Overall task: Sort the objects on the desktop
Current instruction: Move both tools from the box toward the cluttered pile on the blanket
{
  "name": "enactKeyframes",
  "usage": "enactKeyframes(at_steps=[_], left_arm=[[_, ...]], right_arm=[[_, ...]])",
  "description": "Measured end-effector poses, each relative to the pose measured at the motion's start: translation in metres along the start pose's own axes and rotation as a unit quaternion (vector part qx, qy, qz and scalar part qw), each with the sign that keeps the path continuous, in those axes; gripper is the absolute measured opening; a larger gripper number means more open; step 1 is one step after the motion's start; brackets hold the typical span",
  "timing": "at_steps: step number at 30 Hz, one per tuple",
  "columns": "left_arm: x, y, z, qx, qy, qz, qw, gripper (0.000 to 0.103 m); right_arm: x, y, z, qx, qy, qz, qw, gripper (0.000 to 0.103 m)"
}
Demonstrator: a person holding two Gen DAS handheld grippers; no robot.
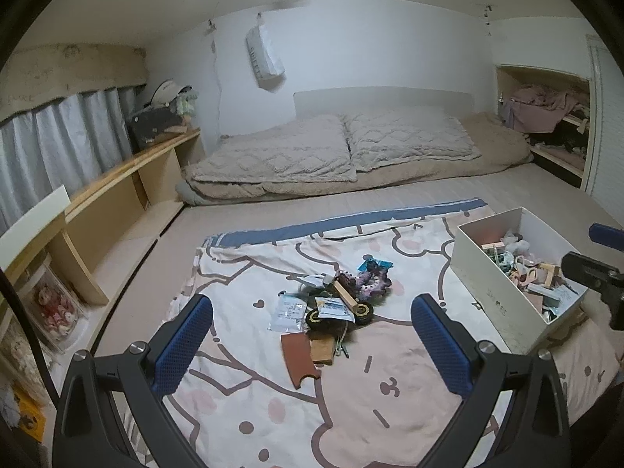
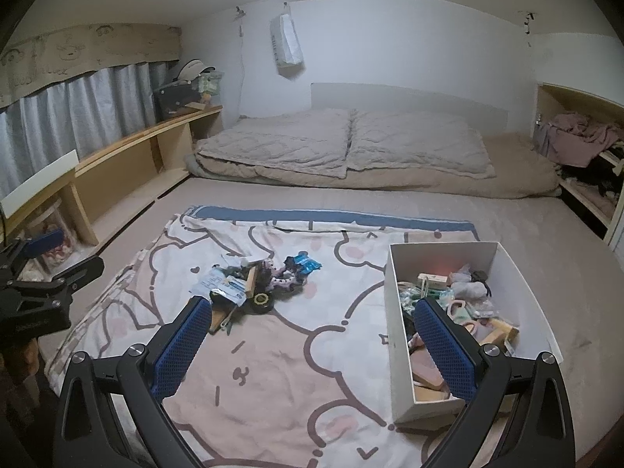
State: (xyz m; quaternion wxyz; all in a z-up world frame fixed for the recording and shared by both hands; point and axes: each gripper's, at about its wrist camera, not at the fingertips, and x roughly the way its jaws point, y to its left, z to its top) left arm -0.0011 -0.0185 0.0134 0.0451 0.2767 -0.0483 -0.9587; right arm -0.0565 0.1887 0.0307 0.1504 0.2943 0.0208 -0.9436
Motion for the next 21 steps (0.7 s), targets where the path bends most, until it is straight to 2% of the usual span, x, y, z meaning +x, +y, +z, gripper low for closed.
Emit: enactKeyframes(at_steps=[5,12,21], left_arm=[[0.012,0.013,0.007,-0.017,0.011,-0.002,0.9998,0.102],[0.035,0.031,0.013,-0.028,0.016,0.0,0.9995,0.102],[0.082,0.044,0.002,-0.003,0.038,0.025,0.999,0.102]], right_arm=[[0.011,0.001,0.004,-0.009,0.0,-0.001,1.0,0.103],[0.034,0.002,0.008,-0.018,0.001,0.039,0.999,0.103],[0.07,0.015,-0.003,-0.058,0.007,0.054,0.997,0.103]])
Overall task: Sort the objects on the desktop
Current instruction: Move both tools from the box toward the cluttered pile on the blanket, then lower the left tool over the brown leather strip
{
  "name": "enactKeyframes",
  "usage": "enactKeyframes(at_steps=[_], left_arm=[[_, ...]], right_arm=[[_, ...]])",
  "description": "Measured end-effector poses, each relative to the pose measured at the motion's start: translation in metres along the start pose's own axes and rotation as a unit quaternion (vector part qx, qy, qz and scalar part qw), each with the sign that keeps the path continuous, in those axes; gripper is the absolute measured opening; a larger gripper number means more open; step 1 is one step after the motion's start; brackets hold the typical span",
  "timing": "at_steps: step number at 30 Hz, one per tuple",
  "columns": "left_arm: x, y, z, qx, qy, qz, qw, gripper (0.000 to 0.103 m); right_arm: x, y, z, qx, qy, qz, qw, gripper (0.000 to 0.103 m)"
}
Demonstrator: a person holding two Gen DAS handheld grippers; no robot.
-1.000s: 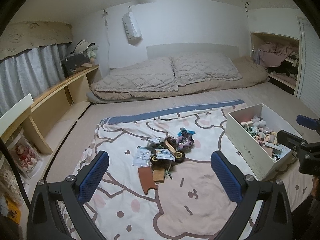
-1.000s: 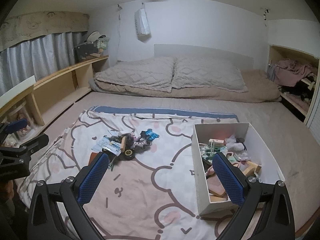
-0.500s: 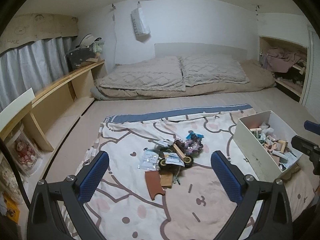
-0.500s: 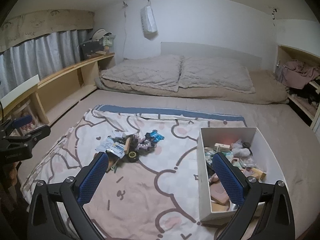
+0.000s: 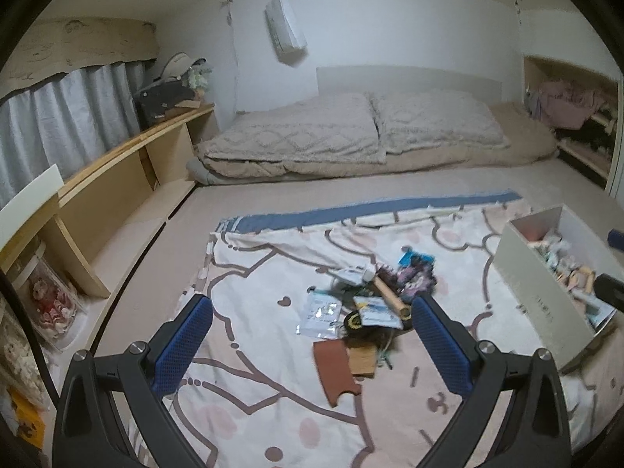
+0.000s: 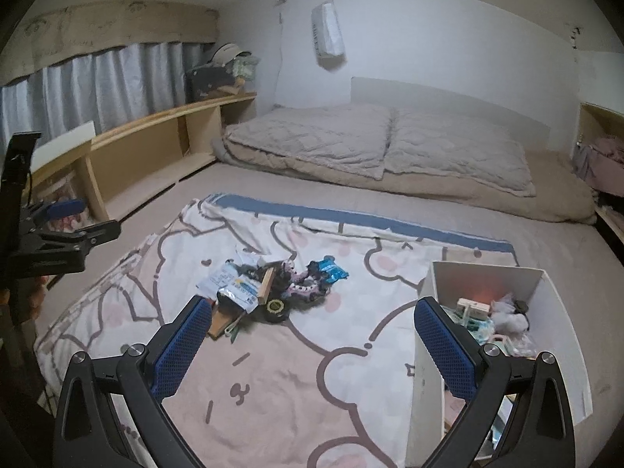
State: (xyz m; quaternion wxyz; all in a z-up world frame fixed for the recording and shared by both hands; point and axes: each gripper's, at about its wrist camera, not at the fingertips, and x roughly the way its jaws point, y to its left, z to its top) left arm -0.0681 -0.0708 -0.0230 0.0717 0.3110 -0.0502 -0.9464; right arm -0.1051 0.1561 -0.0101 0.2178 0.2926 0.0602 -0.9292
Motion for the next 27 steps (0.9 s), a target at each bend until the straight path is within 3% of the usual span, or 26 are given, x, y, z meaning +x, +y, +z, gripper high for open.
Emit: enactKeyframes(at_steps=[10,18,27], left_arm=[[0.052,-0.003,-0.035,0.019,0.039,-0.007,0.999,0.102],[0.082,0.003,-0.056,0.01,0.042,-0.004,0.999,0.102],[0.121,0.006,-0.086,0.005,0.091,-0.007,0.9958,0.102]], right_arm=[[0.045,0.011,-0.021,-0.024,0.042,0.032,0.998,0.103],[0.086,0.02,-0.047,-0.041,0.092,0.042,0.994,0.103],[0.125,0.029,-0.076,-0.067,0.146,0.047,0.986,0.103]])
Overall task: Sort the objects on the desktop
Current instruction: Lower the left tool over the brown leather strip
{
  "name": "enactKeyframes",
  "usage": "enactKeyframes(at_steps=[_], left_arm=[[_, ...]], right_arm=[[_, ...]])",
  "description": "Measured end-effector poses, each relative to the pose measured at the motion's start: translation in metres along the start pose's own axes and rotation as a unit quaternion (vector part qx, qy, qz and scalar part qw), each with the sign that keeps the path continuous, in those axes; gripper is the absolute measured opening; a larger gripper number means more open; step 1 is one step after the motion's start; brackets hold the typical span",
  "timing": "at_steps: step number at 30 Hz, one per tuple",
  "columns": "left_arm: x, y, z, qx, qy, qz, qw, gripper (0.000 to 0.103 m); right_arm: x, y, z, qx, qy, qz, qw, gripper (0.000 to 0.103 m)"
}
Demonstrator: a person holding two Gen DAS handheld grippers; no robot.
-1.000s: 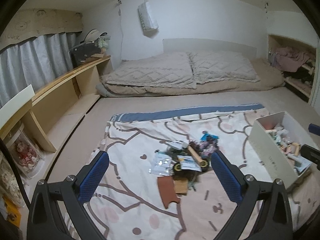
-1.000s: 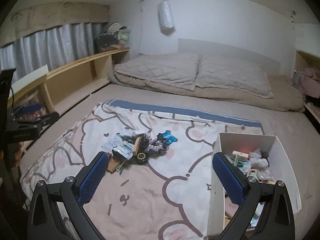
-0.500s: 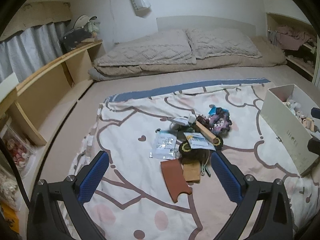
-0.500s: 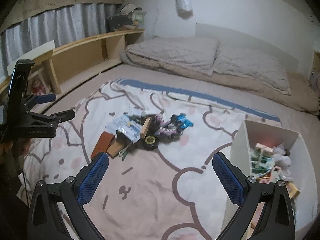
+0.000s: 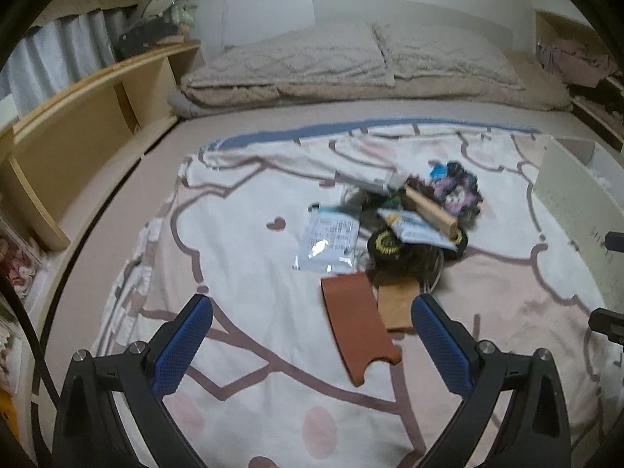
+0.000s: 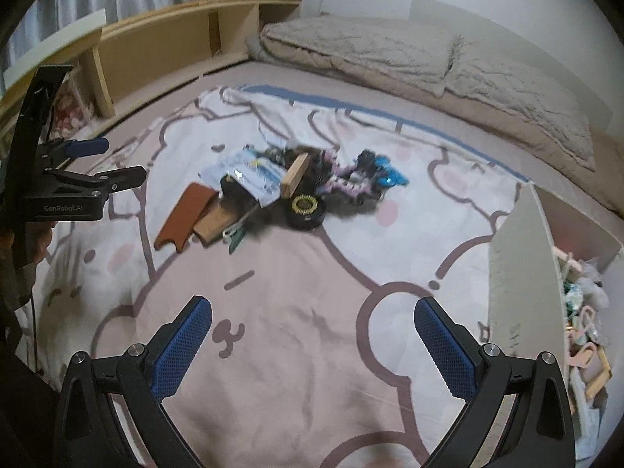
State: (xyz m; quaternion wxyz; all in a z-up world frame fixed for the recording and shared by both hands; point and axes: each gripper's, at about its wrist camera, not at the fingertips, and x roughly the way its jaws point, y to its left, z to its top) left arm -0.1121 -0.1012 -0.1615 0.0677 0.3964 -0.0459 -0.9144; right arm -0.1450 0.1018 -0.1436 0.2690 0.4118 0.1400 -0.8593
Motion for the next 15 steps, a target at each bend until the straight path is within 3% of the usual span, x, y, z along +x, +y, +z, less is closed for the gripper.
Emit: enactKeyframes(at_steps=[9,15], left_arm=[[0.034,-0.012,-0.018,0.014,0.045,-0.016,0.9987,0.102],[0.058,-0.013,-0.023,-0.003,0.076,-0.023,0.9969,0.102]], right_arm=[[0.044,0.009,-0.016,-0.017,0.071,0.004,0.997,0.103],[0.062,0.01,-0.021,-0.016,0.088,0.008,0.996,0.103]])
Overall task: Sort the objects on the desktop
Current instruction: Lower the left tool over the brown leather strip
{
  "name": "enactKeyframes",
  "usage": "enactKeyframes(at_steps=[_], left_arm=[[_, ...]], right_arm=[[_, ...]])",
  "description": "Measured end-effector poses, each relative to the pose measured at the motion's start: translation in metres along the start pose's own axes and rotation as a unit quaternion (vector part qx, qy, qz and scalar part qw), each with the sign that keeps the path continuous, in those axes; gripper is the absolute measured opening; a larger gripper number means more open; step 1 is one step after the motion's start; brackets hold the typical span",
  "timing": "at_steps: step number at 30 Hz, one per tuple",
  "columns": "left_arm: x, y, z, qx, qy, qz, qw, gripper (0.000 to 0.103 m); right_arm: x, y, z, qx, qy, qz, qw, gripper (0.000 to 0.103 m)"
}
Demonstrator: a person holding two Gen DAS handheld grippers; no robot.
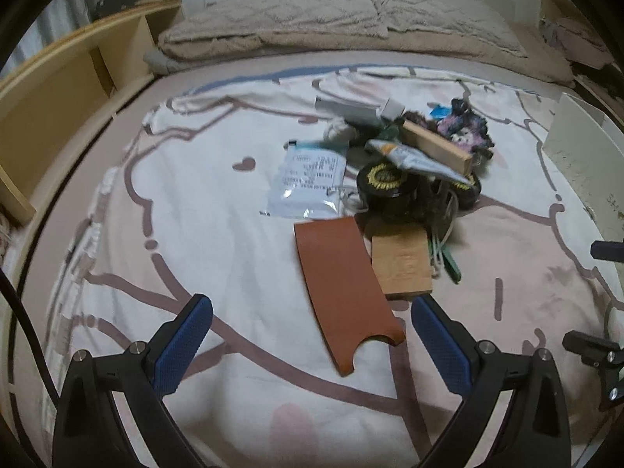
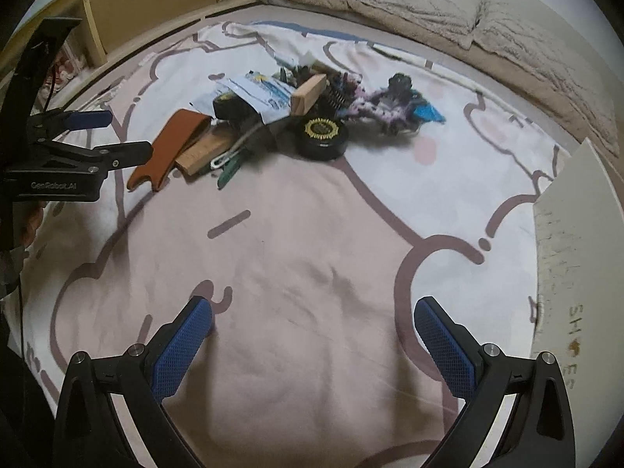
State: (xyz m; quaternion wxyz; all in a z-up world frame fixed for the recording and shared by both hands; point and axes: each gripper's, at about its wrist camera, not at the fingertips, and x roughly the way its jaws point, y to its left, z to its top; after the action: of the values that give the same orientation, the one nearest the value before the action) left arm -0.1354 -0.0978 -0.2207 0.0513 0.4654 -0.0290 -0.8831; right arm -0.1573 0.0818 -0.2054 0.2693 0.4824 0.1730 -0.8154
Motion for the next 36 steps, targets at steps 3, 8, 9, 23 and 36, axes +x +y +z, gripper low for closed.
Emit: enactKeyframes(at_steps=[3,8,9,23,36], left_arm=[[0.014,0.001,-0.001,-0.014,0.021,-0.008,0.9997,0.102],[0.031,0.0,-0.005,-0.019,0.044,-0.013,0.9988,0.102],[0.032,-0.001,-0.007,-0.018,0.046,-0.015,0.9986,0.102],[0.046,0.024,-0.01,-0.047,0.056,0.017,0.9972,0.103],[0.05,0.032,-0.014,-0.052,0.053,0.029,0.9968,0.103]], right_arm=[[0.009,0.0,-0.001,0.003,0.007,0.002,1.0,0.103],[0.023,-0.001,-0.003,0.011,0.015,0.009,1.0,0.103],[0.025,-0.001,-0.003,0.012,0.017,0.011,1.0,0.103],[0.028,-0.001,-0.016,-0.005,-0.031,0.006,0.999,0.103],[0.036,-0.004,-0.014,0.005,-0.012,0.023,1.0,0.103]])
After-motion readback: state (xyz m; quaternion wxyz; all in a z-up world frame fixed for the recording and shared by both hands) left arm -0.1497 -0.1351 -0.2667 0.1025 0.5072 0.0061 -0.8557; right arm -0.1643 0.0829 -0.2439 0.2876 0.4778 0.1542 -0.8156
